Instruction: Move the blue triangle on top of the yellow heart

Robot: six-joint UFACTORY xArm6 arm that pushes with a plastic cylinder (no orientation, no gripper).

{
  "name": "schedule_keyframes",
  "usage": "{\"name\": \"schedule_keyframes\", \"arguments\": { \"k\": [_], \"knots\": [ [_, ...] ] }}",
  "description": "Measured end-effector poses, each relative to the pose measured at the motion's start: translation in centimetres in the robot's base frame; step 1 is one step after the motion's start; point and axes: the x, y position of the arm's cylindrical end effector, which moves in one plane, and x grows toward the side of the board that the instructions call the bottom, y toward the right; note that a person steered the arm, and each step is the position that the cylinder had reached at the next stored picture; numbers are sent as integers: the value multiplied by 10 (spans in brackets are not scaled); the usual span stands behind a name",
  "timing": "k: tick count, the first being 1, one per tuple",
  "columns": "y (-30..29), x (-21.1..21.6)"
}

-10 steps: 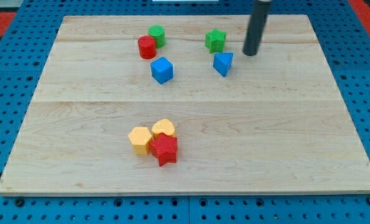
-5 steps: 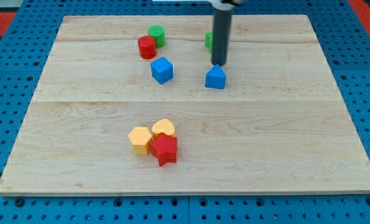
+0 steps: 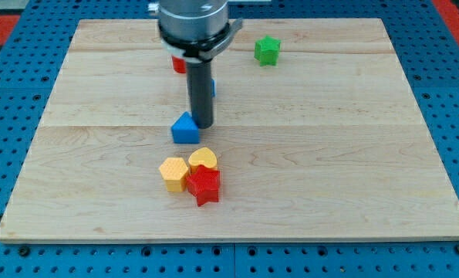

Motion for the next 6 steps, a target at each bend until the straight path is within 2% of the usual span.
{"name": "schedule_keyframes", "arguments": {
  "k": [1, 2, 4, 5, 6],
  "knots": [
    [4, -25],
    [-40, -22],
    [-29, 34],
    [-5, 11],
    [-47, -32]
  ]
}}
